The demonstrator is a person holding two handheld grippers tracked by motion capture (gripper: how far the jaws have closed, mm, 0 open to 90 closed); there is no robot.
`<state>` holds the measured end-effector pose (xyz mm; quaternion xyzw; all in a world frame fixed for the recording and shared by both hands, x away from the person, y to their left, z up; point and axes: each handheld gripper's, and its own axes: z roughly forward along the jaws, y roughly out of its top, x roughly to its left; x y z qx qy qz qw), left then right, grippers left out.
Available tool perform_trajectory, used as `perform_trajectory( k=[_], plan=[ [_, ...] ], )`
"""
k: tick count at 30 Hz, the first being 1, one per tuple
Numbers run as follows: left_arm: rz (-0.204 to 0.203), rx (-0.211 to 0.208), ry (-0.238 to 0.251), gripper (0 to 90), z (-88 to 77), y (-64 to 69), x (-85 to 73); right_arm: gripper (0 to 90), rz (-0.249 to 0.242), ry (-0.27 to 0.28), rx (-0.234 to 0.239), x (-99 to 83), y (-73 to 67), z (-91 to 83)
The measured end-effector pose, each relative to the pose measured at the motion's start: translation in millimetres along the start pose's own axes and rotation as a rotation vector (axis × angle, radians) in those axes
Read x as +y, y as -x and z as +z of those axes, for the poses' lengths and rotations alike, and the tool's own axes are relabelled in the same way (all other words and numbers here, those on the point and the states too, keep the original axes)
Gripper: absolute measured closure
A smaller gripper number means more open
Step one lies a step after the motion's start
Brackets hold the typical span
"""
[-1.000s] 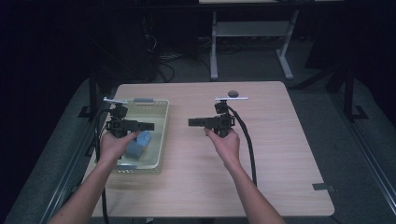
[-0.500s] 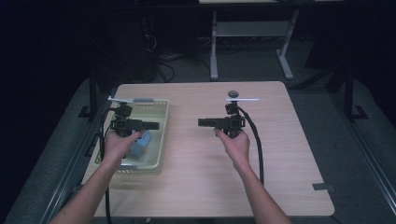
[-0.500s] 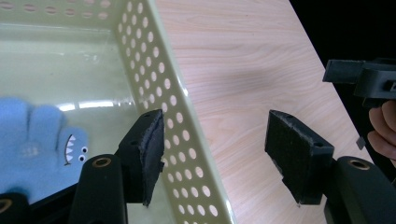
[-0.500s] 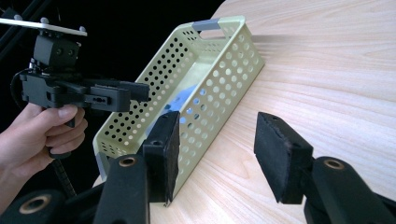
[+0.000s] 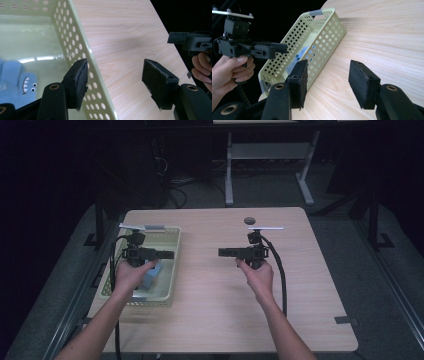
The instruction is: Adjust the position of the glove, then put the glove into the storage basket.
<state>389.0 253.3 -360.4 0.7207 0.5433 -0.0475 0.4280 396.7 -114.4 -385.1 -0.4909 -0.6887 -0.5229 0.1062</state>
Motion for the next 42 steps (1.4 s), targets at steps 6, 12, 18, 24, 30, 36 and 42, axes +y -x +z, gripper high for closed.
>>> perform_trajectory(
  k=[6,12,18,24,30,36,42],
  plan=[
    [0.012,-0.012,-0.004,36.5,3.6,6.2,1.2,49.0,0.006,0.011,-0.003,-1.3,3.2,-6.8],
    [0.028,-0.027,-0.016,36.1,8.9,14.3,0.0,48.8,0.017,0.023,-0.007,-2.8,8.8,-14.2],
    [0.038,-0.043,-0.013,35.9,14.9,20.8,-0.2,48.4,0.029,0.03,-0.016,-4.8,15.3,-25.3],
    [0.047,-0.062,-0.011,35.4,22.2,27.2,0.3,46.9,0.043,0.046,-0.033,-9.5,26.7,-37.2],
    [0.058,-0.084,-0.01,35.0,28.0,36.5,-1.6,45.0,0.065,0.055,-0.053,-14.7,35.3,-48.2],
    [0.073,-0.102,-0.019,33.4,33.5,43.9,-3.3,44.3,0.075,0.076,-0.063,-17.4,40.0,-60.0],
    [0.08,-0.122,-0.011,31.7,39.6,50.6,-6.1,42.6,0.084,0.084,-0.08,-21.3,46.3,-66.3]
  ],
)
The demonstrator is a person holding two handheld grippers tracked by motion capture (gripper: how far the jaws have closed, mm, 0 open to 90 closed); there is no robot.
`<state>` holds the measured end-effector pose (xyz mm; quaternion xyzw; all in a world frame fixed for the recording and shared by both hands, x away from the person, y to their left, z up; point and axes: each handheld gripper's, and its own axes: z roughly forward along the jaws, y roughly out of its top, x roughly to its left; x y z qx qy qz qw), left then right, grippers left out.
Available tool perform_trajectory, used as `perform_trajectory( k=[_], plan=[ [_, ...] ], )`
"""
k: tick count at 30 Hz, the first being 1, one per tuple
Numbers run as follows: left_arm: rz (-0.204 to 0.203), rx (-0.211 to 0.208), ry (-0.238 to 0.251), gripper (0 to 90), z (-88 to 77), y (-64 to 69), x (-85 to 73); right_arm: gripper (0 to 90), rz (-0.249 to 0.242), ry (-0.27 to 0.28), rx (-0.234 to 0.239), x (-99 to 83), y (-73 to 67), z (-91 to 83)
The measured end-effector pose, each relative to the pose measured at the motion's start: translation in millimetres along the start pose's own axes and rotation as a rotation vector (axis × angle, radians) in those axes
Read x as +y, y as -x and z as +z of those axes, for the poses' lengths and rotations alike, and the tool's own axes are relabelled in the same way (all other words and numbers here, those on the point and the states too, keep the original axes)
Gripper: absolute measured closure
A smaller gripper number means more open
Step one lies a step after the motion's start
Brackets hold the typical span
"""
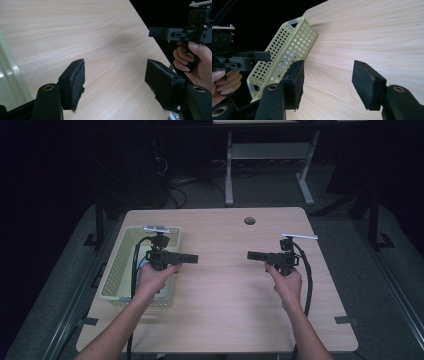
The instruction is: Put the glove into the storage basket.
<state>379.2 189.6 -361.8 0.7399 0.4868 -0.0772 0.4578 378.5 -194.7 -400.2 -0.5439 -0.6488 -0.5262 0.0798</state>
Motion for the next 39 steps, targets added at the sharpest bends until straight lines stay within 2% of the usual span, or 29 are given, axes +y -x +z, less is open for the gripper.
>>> perform_trajectory(
  k=[10,15,19,22,27,39],
  plan=[
    [0.029,-0.025,-0.03,27.9,13.0,11.6,-5.9,39.0,0.014,-0.003,-0.014,-4.6,10.2,-14.6],
    [0.04,-0.038,-0.021,27.2,16.7,16.5,-11.1,38.5,0.022,0.012,-0.021,-7.6,16.6,-25.6],
    [0.053,-0.033,-0.027,26.7,19.5,17.9,-17.4,38.1,0.027,0.014,-0.034,-11.2,22.2,-32.0],
    [0.058,-0.047,-0.023,26.6,21.1,20.8,-21.9,37.7,0.032,0.016,-0.04,-14.4,27.1,-37.1],
    [0.102,-0.056,-0.039,26.6,27.3,29.7,-27.9,37.5,0.043,0.019,-0.055,-20.7,35.9,-45.8],
    [0.147,-0.071,-0.053,24.8,44.6,42.3,-43.3,35.8,0.097,0.05,-0.064,-40.9,61.0,-73.1]
  ],
)
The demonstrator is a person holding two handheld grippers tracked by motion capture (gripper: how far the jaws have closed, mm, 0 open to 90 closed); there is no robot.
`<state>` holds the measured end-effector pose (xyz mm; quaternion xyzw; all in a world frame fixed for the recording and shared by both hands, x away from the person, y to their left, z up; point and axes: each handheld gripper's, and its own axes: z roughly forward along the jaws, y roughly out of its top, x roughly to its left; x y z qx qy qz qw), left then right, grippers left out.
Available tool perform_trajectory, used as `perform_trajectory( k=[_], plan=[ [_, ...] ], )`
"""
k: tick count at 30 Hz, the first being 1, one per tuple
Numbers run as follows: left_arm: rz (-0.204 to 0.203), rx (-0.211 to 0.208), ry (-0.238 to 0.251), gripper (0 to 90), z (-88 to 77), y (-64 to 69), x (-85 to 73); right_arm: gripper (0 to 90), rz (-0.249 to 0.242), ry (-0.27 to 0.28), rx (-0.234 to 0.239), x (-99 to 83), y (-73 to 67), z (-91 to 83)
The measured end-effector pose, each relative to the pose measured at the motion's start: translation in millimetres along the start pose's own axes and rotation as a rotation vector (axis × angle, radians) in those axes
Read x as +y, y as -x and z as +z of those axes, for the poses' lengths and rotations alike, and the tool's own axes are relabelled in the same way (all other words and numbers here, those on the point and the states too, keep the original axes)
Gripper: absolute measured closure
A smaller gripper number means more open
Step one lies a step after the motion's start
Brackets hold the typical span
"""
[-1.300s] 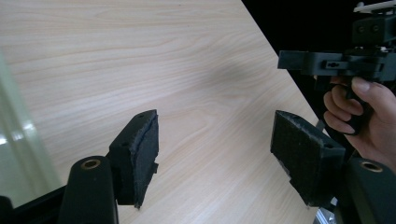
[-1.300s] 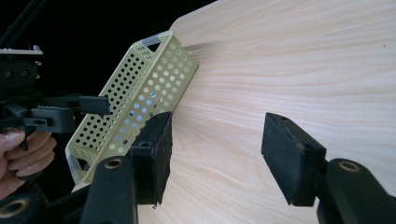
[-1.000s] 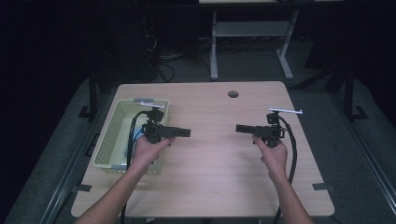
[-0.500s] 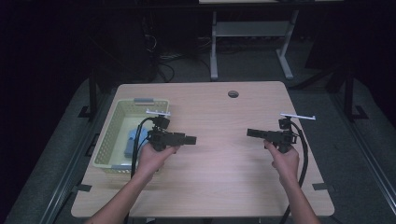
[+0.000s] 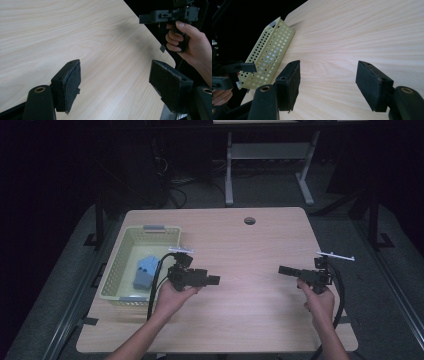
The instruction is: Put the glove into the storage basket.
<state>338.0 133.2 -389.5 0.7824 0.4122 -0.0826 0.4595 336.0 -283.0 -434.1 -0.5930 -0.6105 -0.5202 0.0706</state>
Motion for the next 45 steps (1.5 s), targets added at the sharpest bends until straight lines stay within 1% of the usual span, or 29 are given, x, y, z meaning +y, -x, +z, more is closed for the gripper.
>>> perform_trajectory(
  k=[3,5,6,7,10,12,18,20,23,25,26,28,29,30,36,38,41,44,45],
  plan=[
    [0.02,0.008,-0.01,24.1,5.7,2.6,-3.7,35.6,0.017,0.006,-0.011,-5.0,7.6,-6.2],
    [0.016,0.0,-0.013,24.0,9.4,3.9,-6.3,35.4,0.024,0.006,-0.014,-8.0,11.9,-8.9],
    [0.022,-0.002,-0.019,23.9,11.3,4.6,-8.1,35.4,0.02,0.011,-0.014,-9.7,14.8,-10.1],
    [0.018,-0.01,-0.016,23.8,12.7,5.2,-9.4,35.0,0.028,0.014,-0.014,-11.5,17.4,-11.8],
    [0.004,-0.049,-0.009,23.8,17.8,7.8,-14.8,35.0,0.039,0.017,-0.018,-15.7,21.7,-15.8],
    [0.007,-0.068,-0.011,23.8,21.4,9.6,-18.6,34.7,0.038,0.014,-0.023,-18.4,23.6,-17.9],
    [-0.001,-0.093,-0.018,23.5,32.3,12.0,-28.6,33.5,0.037,0.008,-0.024,-25.7,25.7,-23.2],
    [0.017,-0.096,-0.019,23.3,34.2,12.4,-31.0,33.3,0.039,0.008,-0.018,-28.9,26.7,-24.2],
    [0.024,-0.099,-0.013,22.9,36.5,15.3,-35.1,32.8,0.038,0.009,-0.013,-34.1,27.6,-25.6],
    [0.048,-0.09,-0.019,22.9,37.3,16.9,-37.7,32.7,0.036,0.011,-0.001,-37.3,28.6,-26.2],
    [0.04,-0.091,-0.013,22.9,38.3,18.2,-39.7,32.8,0.038,0.014,0.003,-38.5,28.5,-26.6],
    [0.045,-0.095,-0.011,22.9,40.1,19.0,-44.6,32.7,0.033,0.013,0.01,-41.3,28.6,-27.9],
    [0.054,-0.094,-0.014,22.8,40.8,19.0,-46.2,32.7,0.027,0.013,0.006,-42.6,28.0,-28.8],
    [0.052,-0.095,-0.014,22.8,42.0,19.6,-49.2,32.7,0.026,0.016,0.003,-43.4,27.3,-29.5],
    [0.065,-0.098,-0.018,22.7,43.1,21.7,-59.9,31.7,0.006,0.017,-0.005,-49.3,26.4,-32.3],
    [0.071,-0.104,-0.021,22.7,42.3,22.0,-61.9,30.7,0.006,0.011,-0.01,-51.3,26.7,-31.5],
    [0.083,-0.102,-0.014,22.7,41.0,23.1,-63.2,30.4,-0.003,0.005,-0.005,-53.6,25.4,-30.6],
    [0.084,-0.107,-0.006,22.7,41.3,24.5,-65.4,29.7,-0.012,0.002,-0.004,-55.1,24.4,-29.8],
    [0.078,-0.11,-0.003,22.7,41.7,25.1,-66.6,29.4,-0.012,-0.001,-0.001,-55.9,24.5,-29.3]
  ],
)
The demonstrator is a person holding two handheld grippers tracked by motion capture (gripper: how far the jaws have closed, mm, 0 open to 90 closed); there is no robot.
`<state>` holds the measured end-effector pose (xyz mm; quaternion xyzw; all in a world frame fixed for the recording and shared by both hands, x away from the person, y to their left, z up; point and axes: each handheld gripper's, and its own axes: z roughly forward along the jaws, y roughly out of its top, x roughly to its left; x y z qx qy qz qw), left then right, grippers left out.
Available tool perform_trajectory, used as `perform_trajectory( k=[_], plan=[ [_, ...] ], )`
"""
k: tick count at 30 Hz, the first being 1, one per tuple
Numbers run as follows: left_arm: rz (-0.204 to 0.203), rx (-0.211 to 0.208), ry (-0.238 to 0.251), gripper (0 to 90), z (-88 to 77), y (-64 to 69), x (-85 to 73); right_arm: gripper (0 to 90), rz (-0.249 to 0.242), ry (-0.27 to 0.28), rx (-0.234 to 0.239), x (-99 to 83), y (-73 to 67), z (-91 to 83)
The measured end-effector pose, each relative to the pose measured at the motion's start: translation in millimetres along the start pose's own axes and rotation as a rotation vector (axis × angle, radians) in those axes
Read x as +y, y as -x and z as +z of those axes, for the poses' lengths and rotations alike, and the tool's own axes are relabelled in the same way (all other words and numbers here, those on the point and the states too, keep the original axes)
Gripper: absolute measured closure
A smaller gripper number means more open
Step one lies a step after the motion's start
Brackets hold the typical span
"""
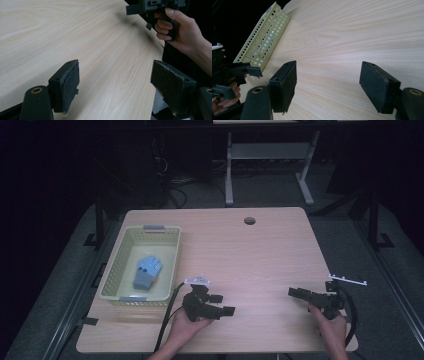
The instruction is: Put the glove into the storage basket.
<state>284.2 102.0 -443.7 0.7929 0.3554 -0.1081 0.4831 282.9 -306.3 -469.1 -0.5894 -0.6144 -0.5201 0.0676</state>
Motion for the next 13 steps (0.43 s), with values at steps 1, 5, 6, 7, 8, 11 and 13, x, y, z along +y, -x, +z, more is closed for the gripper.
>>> perform_trajectory(
  k=[1,5,6,7,8,11,13],
  plan=[
    [0.001,-0.003,0.0,22.7,0.3,-0.1,-2.2,29.1,-0.001,-0.001,0.0,-0.6,0.2,0.4],
    [-0.002,0.001,-0.006,22.8,0.4,-1.4,-6.6,28.6,-0.011,-0.002,0.01,-3.5,-0.4,3.1],
    [0.003,0.003,-0.006,22.8,-0.3,-1.8,-6.6,28.5,-0.013,0.004,0.017,-3.4,-1.0,4.1],
    [-0.006,0.004,0.005,22.8,-1.0,-1.4,-7.5,28.5,-0.016,0.01,0.02,-3.0,-2.3,4.9],
    [-0.005,0.001,0.005,22.8,-1.8,-1.3,-8.4,28.5,-0.027,0.021,0.026,-2.5,-4.2,5.8],
    [0.004,0.002,0.004,22.8,-3.5,-0.2,-11.4,28.2,-0.053,0.038,0.034,-2.6,-9.0,6.5],
    [-0.003,-0.003,0.008,22.8,-3.9,1.1,-12.9,27.8,-0.064,0.031,0.04,-4.1,-10.7,7.4]
  ],
)
